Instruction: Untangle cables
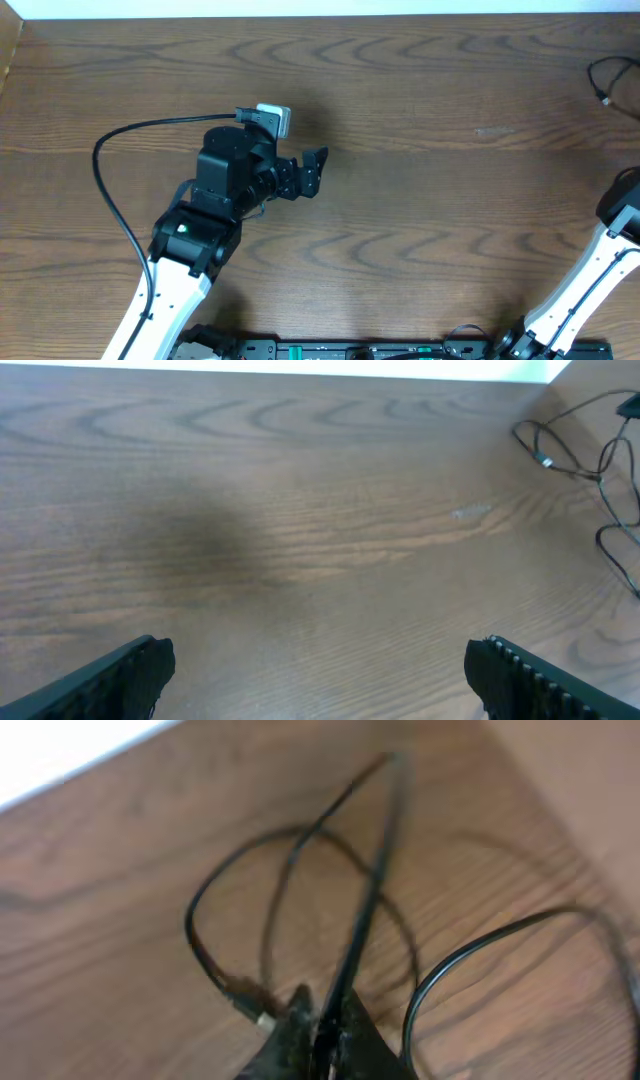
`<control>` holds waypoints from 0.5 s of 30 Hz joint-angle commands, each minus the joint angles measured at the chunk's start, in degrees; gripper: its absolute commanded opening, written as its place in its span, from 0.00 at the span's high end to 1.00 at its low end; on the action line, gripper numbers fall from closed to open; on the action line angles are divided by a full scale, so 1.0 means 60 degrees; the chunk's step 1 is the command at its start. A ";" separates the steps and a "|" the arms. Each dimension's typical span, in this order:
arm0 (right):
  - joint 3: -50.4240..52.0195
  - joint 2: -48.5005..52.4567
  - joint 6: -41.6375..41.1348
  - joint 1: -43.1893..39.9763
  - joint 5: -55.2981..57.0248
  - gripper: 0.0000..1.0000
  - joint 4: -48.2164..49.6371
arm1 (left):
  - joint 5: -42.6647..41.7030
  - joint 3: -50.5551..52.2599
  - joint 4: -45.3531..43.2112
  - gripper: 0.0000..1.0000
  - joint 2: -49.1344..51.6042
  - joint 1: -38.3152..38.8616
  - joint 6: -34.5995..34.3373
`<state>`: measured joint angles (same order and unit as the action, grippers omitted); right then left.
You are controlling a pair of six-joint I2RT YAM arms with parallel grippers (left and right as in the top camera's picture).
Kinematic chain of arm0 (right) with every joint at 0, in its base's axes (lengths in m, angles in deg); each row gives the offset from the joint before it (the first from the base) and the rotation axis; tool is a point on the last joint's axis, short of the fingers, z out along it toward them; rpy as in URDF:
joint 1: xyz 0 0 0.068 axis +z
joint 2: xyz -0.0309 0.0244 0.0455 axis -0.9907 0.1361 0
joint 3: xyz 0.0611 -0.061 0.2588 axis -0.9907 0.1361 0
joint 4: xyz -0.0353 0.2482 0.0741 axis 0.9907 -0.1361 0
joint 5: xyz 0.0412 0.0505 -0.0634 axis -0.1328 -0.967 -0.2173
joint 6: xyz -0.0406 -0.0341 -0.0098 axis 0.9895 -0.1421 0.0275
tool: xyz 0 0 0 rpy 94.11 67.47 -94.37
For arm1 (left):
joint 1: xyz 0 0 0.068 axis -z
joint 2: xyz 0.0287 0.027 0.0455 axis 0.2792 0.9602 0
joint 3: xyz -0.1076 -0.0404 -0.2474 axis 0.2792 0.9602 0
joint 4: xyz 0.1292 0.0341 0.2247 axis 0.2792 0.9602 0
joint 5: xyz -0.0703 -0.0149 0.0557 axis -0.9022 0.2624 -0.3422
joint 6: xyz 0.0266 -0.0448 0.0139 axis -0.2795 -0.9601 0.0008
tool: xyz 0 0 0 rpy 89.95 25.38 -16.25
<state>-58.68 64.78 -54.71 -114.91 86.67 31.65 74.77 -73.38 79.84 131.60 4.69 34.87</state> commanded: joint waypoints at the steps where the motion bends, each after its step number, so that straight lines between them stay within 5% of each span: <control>1: -0.0135 0.0164 -0.0062 -0.0084 0.0047 0.82 -0.0051 | -0.0160 -0.0058 -0.0044 0.02 0.0127 0.0011 -0.0047; 3: -0.0135 0.0175 -0.0106 -0.0113 0.0047 0.80 -0.0069 | -0.0157 -0.0058 -0.0087 0.02 0.0142 0.0011 -0.0047; 4: -0.0135 0.0175 -0.0153 -0.0117 0.0047 0.67 -0.0069 | -0.0157 -0.0058 -0.0095 0.02 0.0138 0.0011 -0.0047; 5: -0.0135 0.0175 -0.0193 -0.0117 0.0047 0.13 -0.0091 | -0.0157 -0.0058 -0.0095 0.02 0.0138 0.0011 -0.0047; 6: -0.0135 0.0175 -0.0291 -0.0117 0.0051 0.01 -0.0135 | -0.0164 -0.0058 -0.0091 0.02 0.0138 0.0011 -0.0047; 15: -0.0208 -0.0113 -0.1118 -0.0117 0.0058 0.01 -0.0616 | -0.0401 -0.0058 -0.0080 0.02 0.0131 0.0011 -0.0044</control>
<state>-58.68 66.13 -58.71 -115.00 86.74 28.13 73.30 -73.38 79.64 132.43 4.67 34.87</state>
